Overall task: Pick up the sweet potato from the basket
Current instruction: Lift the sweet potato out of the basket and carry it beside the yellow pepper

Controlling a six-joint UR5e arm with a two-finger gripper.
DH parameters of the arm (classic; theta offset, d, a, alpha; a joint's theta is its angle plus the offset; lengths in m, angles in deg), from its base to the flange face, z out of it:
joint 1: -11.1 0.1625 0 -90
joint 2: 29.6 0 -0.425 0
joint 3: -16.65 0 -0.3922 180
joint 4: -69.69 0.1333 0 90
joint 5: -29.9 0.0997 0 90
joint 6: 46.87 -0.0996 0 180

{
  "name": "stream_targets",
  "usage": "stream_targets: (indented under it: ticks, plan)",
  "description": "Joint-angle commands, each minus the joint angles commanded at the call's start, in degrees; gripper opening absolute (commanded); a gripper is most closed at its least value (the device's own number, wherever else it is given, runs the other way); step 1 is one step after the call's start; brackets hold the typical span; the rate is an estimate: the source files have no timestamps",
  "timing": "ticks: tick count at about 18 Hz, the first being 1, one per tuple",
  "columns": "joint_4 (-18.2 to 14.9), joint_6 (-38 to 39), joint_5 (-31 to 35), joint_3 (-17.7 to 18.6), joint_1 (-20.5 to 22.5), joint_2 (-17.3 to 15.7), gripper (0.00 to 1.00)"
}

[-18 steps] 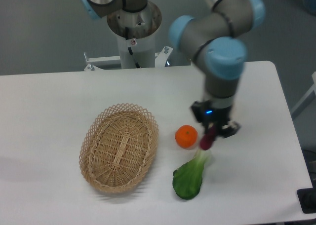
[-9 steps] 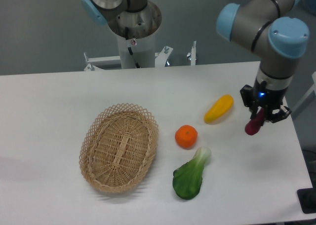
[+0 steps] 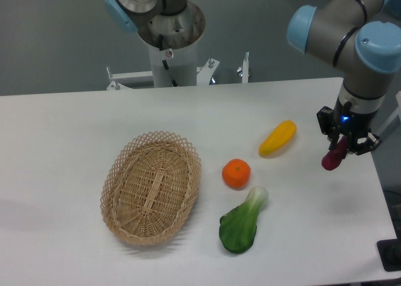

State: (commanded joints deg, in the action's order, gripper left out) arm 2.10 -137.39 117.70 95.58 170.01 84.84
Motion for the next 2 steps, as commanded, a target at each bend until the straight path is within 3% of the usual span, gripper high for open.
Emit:
stream_targets:
  ticks: [2]
  plan:
    - [0.00,0.26,0.09,0.09,0.00,0.09,0.12]
